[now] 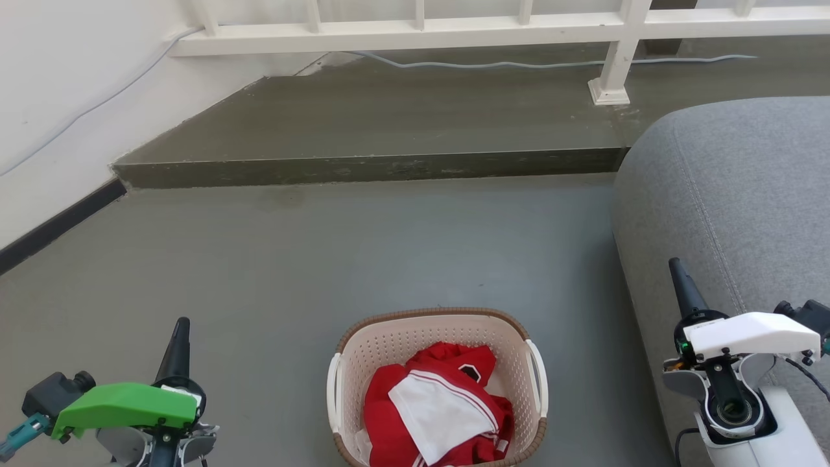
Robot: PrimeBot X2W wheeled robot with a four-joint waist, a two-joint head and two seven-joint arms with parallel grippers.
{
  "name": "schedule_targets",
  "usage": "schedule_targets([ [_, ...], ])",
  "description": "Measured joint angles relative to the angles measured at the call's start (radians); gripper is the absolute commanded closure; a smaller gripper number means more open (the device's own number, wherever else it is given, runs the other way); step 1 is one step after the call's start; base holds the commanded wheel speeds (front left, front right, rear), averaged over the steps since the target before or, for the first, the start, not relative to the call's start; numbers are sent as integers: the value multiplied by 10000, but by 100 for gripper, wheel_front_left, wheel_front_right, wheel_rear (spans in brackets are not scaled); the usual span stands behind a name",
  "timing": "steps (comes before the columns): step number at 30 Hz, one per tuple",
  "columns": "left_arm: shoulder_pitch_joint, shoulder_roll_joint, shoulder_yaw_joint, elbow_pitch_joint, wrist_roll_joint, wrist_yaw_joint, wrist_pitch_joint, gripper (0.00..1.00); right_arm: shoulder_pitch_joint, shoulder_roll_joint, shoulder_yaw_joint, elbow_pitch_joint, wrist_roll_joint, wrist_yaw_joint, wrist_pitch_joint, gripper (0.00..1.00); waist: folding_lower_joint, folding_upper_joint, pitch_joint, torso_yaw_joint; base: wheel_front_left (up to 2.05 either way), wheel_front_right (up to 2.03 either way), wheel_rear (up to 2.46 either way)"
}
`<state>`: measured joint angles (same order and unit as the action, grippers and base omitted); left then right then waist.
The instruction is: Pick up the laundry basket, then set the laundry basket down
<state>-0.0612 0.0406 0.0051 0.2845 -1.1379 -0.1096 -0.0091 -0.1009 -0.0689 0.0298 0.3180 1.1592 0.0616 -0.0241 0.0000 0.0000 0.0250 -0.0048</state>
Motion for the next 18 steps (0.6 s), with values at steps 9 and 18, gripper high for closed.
schedule_targets([
  [9,-3,-6,238,-4,-1116,-6,291,100,24,58,-382,-56,1058,117,311,100,0,0,-57,12,0,0,0],
  [18,-6,-17,378,-10,-2232,-61,614,100,37,88,-769,-123,2128,265,619,100,0,0,-113,24,0,0,0],
])
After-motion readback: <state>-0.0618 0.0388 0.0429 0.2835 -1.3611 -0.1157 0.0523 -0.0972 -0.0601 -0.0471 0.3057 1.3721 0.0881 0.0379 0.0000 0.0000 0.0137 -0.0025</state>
